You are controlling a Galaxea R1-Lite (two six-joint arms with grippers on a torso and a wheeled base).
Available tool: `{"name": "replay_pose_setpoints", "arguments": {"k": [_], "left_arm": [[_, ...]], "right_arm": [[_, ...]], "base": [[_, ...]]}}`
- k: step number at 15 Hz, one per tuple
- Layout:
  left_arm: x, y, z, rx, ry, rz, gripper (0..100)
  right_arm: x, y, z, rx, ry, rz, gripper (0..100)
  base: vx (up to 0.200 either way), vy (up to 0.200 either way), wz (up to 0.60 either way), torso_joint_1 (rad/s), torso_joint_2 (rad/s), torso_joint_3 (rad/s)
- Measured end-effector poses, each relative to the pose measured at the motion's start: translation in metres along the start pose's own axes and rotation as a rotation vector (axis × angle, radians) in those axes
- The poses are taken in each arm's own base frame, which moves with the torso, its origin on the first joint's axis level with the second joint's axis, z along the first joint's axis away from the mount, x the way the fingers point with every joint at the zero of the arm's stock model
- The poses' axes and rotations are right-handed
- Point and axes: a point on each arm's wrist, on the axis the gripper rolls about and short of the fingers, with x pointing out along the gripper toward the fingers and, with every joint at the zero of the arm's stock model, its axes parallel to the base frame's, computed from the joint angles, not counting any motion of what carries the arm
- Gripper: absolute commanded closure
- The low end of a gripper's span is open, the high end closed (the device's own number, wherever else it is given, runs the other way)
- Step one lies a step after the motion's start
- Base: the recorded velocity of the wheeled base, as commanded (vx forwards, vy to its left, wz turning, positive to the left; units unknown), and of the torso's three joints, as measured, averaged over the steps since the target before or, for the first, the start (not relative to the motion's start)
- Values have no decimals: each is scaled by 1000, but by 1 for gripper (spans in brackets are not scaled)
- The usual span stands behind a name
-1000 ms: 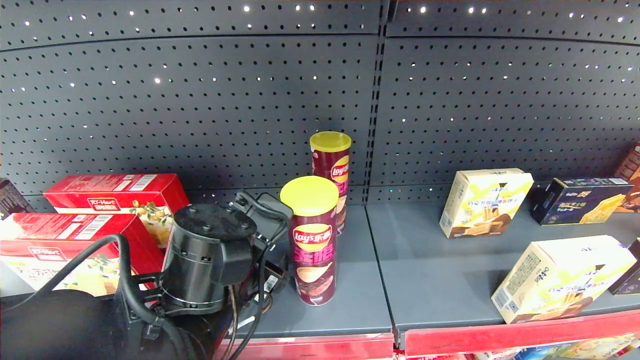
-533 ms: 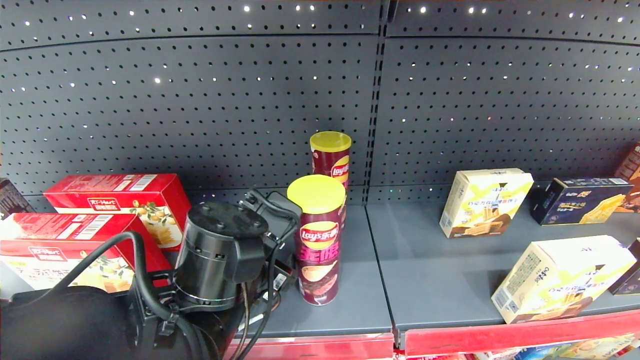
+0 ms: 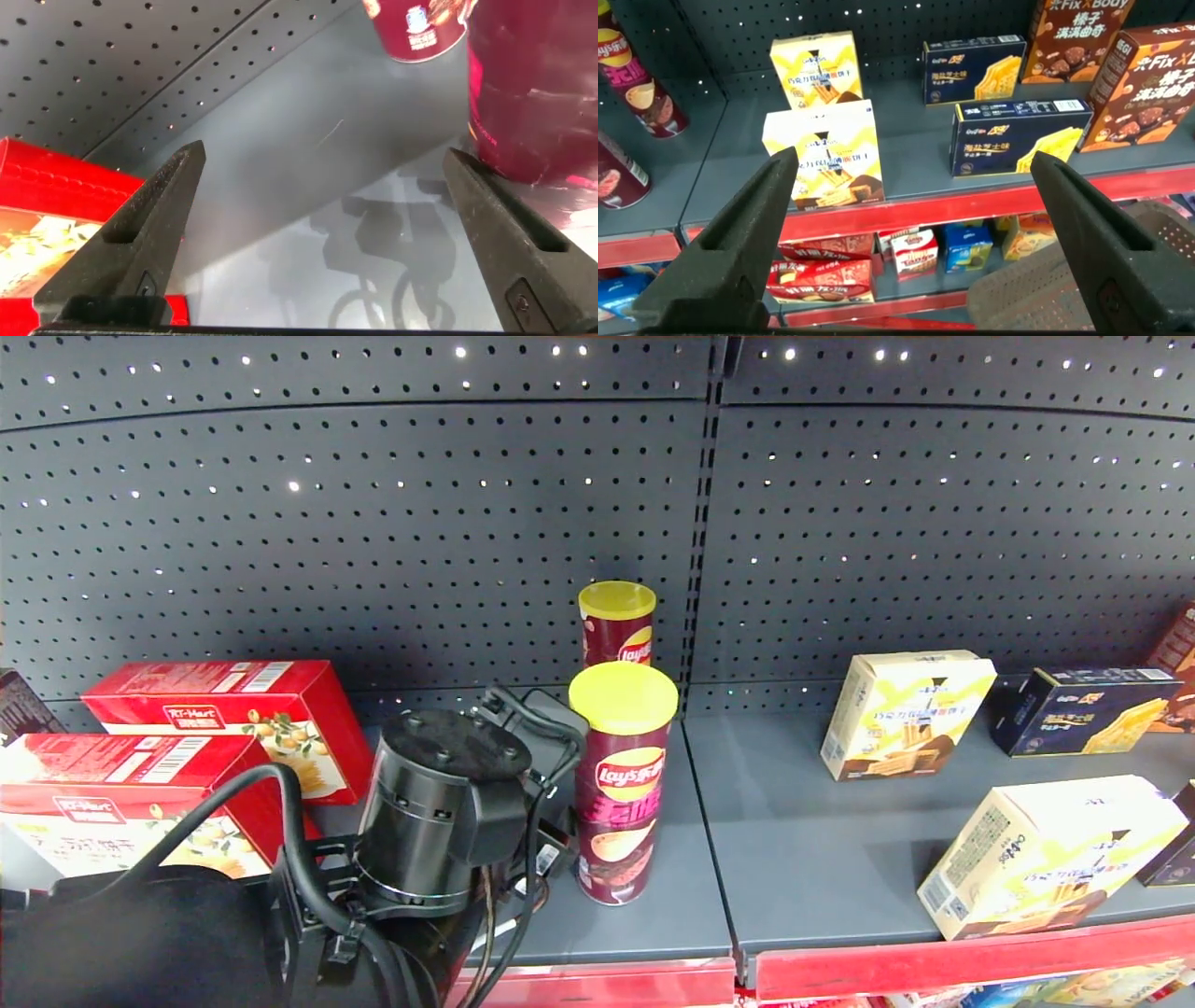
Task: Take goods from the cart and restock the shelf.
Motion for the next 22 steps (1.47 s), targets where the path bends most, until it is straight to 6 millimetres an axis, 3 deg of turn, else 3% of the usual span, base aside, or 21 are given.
{"name": "replay_pose_setpoints", "arguments": {"k": [10,18,22], "left_arm": [[-9,8,-23,38,48,3,0],[16,18,-30,34,116,68,0],[27,28,-20,-5,114,132,0]], "right_arm": [[2,1,-1,-1,6,1,0],[3,1,0,-1,4,3,0],[4,1,0,-2,8,5,0]], "base": [[0,0,0,0,0,0],[0,0,0,0,0,0],[0,0,0,0,0,0]]}}
